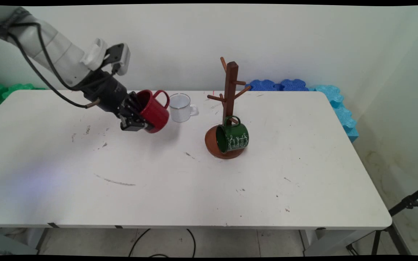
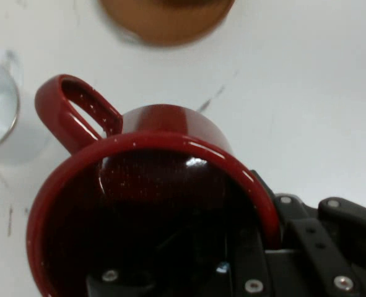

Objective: Place the picked object on the table

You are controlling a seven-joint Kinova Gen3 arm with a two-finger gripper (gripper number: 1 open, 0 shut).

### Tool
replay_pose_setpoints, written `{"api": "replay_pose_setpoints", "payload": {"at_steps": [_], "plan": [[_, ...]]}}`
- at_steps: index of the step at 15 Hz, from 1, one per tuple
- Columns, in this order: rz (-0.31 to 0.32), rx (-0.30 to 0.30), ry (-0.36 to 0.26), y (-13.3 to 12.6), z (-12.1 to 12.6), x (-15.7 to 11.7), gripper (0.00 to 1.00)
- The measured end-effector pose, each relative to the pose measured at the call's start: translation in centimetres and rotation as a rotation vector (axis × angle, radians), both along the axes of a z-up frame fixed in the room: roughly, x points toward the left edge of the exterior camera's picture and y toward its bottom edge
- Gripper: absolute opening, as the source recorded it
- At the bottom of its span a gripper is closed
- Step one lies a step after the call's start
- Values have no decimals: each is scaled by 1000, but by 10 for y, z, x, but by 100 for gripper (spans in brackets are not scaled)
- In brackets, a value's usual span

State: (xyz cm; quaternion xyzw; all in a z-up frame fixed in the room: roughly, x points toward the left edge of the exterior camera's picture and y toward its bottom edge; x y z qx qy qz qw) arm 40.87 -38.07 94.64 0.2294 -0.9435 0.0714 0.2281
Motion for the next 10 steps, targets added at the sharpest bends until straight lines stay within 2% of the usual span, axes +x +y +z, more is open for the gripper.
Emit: {"api": "replay_pose_setpoints", "payload": {"at_steps": [7, 10], "plan": [[-92, 20, -162, -23, -38, -9, 0], [-123, 31, -201, -30, -53, -14, 0]]}}
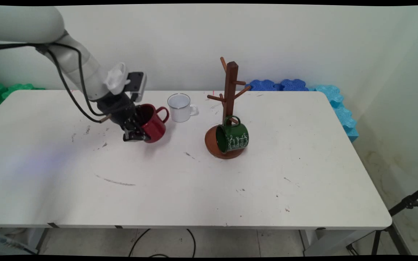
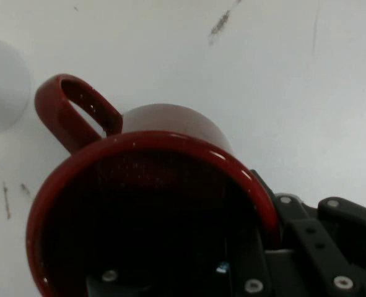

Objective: Place the picked object on the table

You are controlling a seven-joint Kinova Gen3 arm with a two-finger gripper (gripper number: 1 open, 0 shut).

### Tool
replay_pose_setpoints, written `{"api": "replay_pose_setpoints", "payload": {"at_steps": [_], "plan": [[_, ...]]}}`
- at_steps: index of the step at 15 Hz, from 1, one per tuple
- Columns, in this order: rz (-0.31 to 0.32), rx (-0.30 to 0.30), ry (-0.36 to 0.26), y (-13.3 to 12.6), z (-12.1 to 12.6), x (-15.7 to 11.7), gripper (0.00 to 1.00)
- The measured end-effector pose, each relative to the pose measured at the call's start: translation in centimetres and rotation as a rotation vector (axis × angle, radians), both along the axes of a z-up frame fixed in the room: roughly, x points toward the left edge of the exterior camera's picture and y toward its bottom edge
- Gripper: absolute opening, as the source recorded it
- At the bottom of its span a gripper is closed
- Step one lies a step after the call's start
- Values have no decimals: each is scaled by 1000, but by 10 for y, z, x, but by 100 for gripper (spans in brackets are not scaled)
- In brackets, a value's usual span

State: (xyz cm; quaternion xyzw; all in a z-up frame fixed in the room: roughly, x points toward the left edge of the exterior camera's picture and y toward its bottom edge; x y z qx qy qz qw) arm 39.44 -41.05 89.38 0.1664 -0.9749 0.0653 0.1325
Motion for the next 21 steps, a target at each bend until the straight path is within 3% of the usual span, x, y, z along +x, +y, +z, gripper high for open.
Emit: {"api": "replay_pose_setpoints", "payload": {"at_steps": [10, 21], "plan": [[-64, 15, -62, -22, -34, -17, 0], [-74, 25, -77, -32, -52, -26, 0]]}}
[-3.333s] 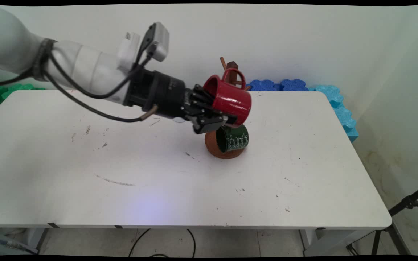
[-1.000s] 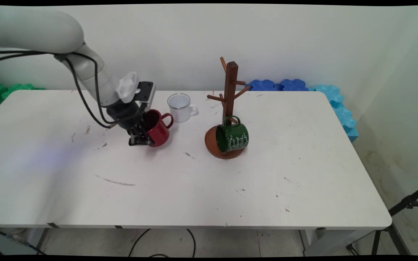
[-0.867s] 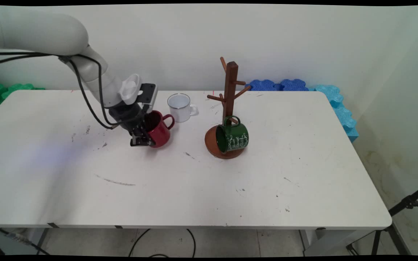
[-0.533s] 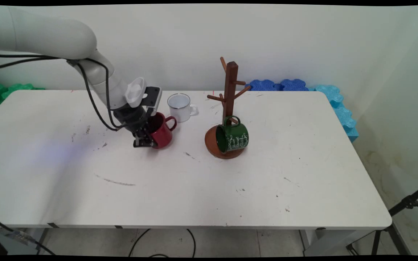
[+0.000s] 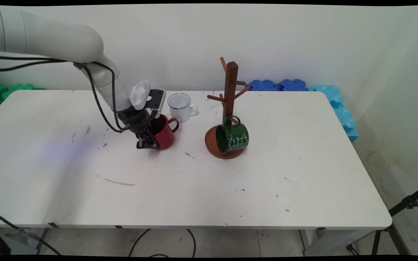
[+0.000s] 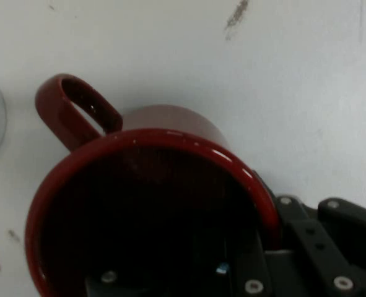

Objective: Place the picked object on the table

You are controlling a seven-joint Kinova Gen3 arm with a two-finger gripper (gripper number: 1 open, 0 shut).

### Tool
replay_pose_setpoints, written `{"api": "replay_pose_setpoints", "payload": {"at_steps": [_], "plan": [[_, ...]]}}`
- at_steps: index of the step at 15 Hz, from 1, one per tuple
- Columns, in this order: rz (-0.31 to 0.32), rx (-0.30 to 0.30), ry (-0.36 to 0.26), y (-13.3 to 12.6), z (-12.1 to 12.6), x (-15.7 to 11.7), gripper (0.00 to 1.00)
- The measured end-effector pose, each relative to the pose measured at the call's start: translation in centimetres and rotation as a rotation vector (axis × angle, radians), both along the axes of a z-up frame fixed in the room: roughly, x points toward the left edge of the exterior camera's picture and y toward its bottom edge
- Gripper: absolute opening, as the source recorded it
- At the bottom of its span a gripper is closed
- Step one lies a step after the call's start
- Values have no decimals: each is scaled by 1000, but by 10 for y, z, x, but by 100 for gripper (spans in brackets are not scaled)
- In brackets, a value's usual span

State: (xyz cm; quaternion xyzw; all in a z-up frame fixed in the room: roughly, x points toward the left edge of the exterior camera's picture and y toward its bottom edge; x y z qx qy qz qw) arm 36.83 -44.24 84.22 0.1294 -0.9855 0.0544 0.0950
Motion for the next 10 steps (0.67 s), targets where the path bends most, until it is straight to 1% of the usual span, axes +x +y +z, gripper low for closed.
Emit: {"api": "replay_pose_setpoints", "payload": {"at_steps": [1, 2, 5, 7, 10], "plan": [[0, 3, 1, 0, -2, 0, 0], [0, 2, 3, -1, -3, -1, 100], [-1, 3, 11, -2, -5, -3, 100], [0, 2, 18, -7, -7, -5, 100], [6, -5, 38, -8, -4, -7, 100]]}}
